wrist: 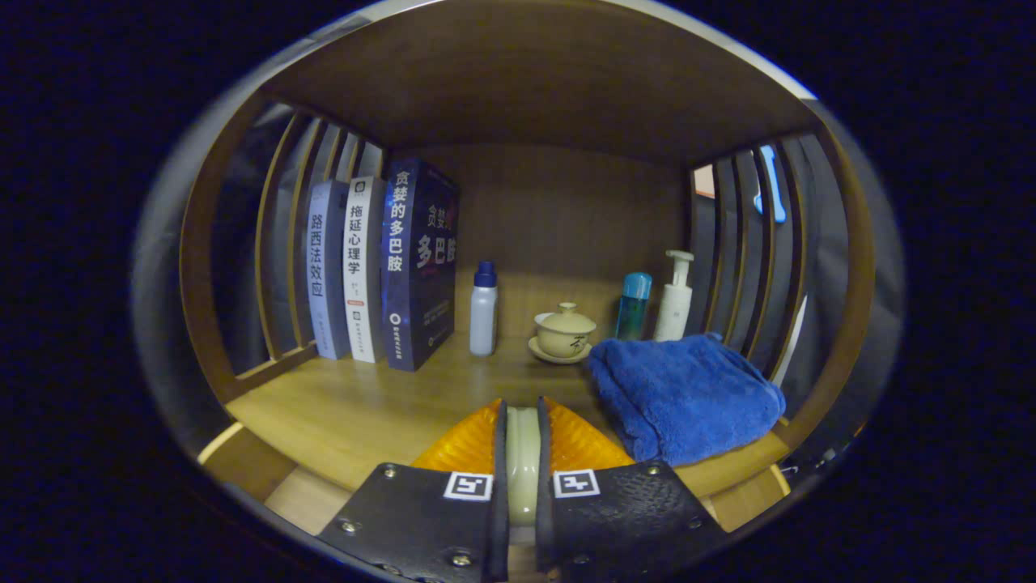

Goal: Pull open the drawer, take out the items inside it, and place them on the countertop above the cabinet.

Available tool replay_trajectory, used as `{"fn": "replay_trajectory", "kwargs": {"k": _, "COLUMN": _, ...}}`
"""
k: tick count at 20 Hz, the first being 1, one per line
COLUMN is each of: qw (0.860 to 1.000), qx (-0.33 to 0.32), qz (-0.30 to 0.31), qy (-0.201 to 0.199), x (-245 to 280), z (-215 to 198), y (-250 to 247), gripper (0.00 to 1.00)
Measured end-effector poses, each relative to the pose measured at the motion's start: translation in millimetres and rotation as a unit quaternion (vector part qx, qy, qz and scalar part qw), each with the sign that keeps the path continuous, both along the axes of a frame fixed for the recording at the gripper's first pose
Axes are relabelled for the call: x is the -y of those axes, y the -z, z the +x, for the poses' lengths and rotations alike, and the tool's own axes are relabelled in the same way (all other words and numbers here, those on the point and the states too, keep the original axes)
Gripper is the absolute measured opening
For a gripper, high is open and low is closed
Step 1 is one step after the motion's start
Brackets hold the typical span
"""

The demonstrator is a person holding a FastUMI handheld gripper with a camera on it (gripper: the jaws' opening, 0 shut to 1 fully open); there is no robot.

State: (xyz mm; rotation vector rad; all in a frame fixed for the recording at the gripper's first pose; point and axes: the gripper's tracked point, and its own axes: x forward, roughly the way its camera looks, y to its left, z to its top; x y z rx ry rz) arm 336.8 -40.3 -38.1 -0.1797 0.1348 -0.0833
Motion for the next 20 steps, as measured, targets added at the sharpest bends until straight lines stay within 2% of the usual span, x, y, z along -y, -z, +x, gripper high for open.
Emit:
{"fn": "replay_trajectory", "kwargs": {"k": 7, "qw": 1.000, "qx": 0.003, "qz": -0.003, "qy": 0.016, "x": 1.0, "z": 34.0, "y": -0.6, "gripper": 0.14}}
{"fn": "replay_trajectory", "kwargs": {"k": 12, "qw": 0.997, "qx": -0.019, "qz": -0.068, "qy": -0.008, "x": -5.2, "z": 29.2, "y": -0.8, "gripper": 0.19}}
{"fn": "replay_trajectory", "kwargs": {"k": 15, "qw": 0.994, "qx": -0.026, "qz": -0.107, "qy": -0.014, "x": -0.1, "z": 14.3, "y": 0.8, "gripper": 0.52}}
{"fn": "replay_trajectory", "kwargs": {"k": 19, "qw": 0.994, "qx": -0.005, "qz": -0.107, "qy": -0.002, "x": 5.1, "z": -16.1, "y": -18.2, "gripper": 0.96}}
{"fn": "replay_trajectory", "kwargs": {"k": 20, "qw": 0.995, "qx": 0.002, "qz": -0.098, "qy": 0.005, "x": 6.9, "z": -23.3, "y": -25.2, "gripper": 0.96}}
